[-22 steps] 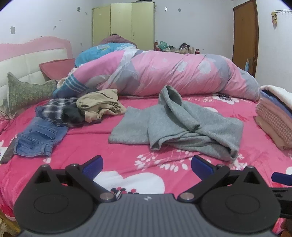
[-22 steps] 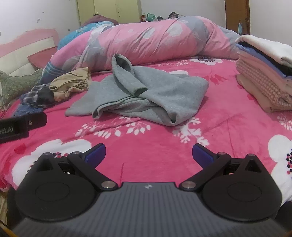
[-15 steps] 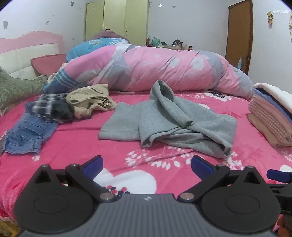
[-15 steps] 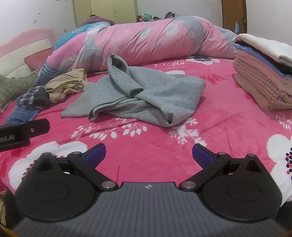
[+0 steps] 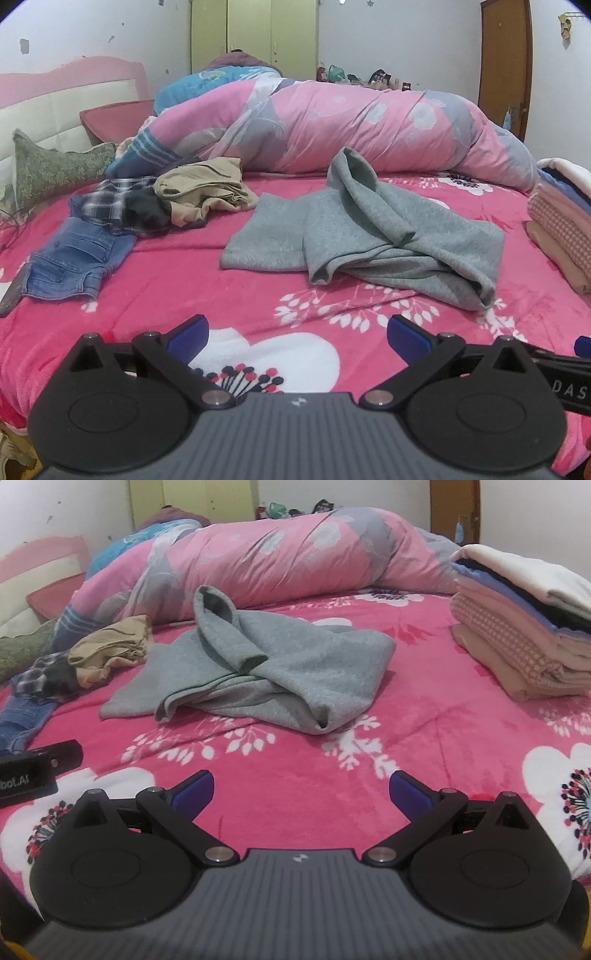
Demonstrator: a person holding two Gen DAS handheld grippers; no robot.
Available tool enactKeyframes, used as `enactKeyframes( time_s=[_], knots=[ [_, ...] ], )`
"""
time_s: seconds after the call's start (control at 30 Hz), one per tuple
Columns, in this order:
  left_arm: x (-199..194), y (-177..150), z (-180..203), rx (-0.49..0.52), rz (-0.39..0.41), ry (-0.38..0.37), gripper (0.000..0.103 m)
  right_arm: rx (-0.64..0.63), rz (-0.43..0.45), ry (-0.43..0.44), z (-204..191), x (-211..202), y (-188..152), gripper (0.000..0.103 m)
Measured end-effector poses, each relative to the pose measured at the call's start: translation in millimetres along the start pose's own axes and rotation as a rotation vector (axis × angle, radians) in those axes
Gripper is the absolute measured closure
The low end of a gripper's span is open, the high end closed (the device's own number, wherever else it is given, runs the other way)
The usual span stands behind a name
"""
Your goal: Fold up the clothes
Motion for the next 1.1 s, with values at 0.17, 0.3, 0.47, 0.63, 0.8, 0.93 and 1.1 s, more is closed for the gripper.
enactKeyframes(
  time_s=[0.17, 0.3, 0.47, 0.63, 0.8, 0.93, 1.1],
  knots=[
    [-0.6, -1.1, 2.3, -0.004, -0.007, -0.008, 0.0, -0.011, 0.004, -0.014, -2.6, -2.1, 0.1, 0.001],
    [-1.1, -2.5, 3.9, 0.005, -0.01, -0.004, 0.0, -0.022, 0.005, -0.022, -4.9, -3.9, 0.2, 0.001],
    [-1.4, -4.3, 5.1, 0.012, -0.017, -0.002, 0.0, -0.033, 0.013, -0.023, -7.5, -7.1, 0.2, 0.001],
    [-2.2, -5.2, 5.3, 0.011, -0.016, -0.007, 0.0, -0.037, 0.017, -0.024, -9.0, -9.4, 1.1, 0.001],
    [-3.4, -6.2, 6.6, 0.017, -0.012, -0.014, 0.0, -0.036, 0.021, -0.029, -9.6, -10.2, 2.2, 0.001],
    [-2.7, -5.9, 8.3, 0.021, -0.015, -0.015, 0.0, -0.031, 0.023, -0.033, -7.9, -9.8, 1.1, 0.001],
    [-1.3, -4.8, 9.7, 0.023, -0.016, -0.019, 0.0, -0.03, 0.019, -0.035, -7.2, -7.5, 1.3, 0.001]
  ],
)
Point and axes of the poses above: each gripper's, at about its wrist camera, not at the fingertips, and x roughly the way its jaws point, z to its right, y to its top, the point moved 4 cm from there along x, roughly the way its jaws point, and after that the axes turned 9 degrees about x, right-handed, at the moved point
